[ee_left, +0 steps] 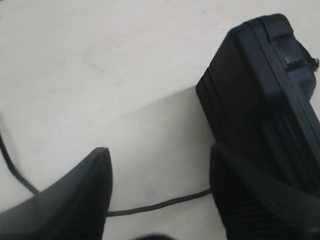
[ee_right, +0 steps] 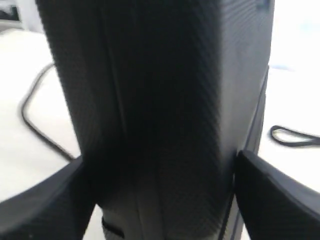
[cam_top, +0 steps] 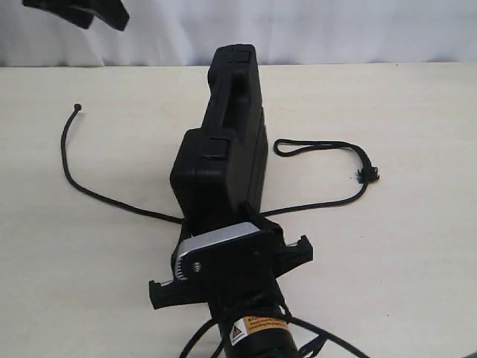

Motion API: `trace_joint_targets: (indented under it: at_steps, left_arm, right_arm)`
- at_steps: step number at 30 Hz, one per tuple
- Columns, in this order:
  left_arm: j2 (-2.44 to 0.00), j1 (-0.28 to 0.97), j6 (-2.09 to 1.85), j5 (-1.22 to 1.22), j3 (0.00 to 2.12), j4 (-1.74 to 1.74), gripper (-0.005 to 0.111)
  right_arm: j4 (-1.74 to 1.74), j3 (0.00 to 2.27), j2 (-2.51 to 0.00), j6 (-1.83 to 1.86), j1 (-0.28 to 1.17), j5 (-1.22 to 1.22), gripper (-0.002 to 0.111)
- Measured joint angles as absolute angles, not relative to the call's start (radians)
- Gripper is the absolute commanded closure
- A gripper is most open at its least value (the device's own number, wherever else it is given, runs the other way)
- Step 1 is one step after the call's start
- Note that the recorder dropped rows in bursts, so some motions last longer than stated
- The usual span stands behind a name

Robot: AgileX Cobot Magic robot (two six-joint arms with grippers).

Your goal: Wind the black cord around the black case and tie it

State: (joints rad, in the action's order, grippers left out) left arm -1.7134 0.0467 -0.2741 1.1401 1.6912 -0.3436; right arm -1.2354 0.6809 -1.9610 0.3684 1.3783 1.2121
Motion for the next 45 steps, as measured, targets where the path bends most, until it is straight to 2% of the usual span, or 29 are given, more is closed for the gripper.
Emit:
trace_joint_targets:
  at_steps: [3, 8, 12, 16, 29, 34, 35, 38, 40, 45]
  left_arm:
    - [-1.625, 0.047, -0.249, 1.09, 1.626, -0.319, 0.052]
    - [-1.424, 0.047, -0.243, 0.839, 1.303, -0.344, 0.052]
    - [-1.288, 0.047, -0.241, 0.671, 1.124, -0.401, 0.052]
    - [-1.183, 0.047, -0.28, 0.511, 0.945, -0.463, 0.052]
    - [-1.123, 0.055, -0.598, 0.131, 0.515, -0.779, 0.052]
    - [-0.992, 0.242, -0.625, -0.096, 0.4, -0.754, 0.052]
    - [-0.943, 0.333, -0.629, -0.145, 0.374, -0.708, 0.052]
    - [-0.892, 0.447, -0.631, -0.23, 0.313, -0.675, 0.052]
    - [-0.877, 0.505, -0.631, -0.345, 0.194, -0.668, 0.052]
    - [-0.875, 0.527, -0.424, -0.542, 0.007, -0.55, 0.052]
  right_arm:
    - [-1.172, 0.664, -1.918, 0.312, 1.365, 1.172, 0.104]
    - [-1.047, 0.693, -1.883, 0.16, 1.291, 1.075, 0.104]
    - [-0.906, 0.704, -1.883, -0.024, 1.212, 0.96, 0.104]
    - [-0.867, 0.704, -1.883, -0.068, 1.201, 0.929, 0.104]
    - [-0.867, 0.711, -1.883, 0.0, 1.201, 0.881, 0.104]
    - [-0.875, 0.71, -1.883, 0.007, 1.201, 0.881, 0.104]
    - [-0.877, 0.71, -1.883, 0.007, 1.201, 0.881, 0.104]
    - [-0.879, 0.71, -1.883, 0.007, 1.201, 0.881, 0.104]
    - [-0.879, 0.711, -1.883, 0.007, 1.201, 0.881, 0.104]
    - [-0.891, 0.728, -1.883, 0.015, 1.201, 0.881, 0.104]
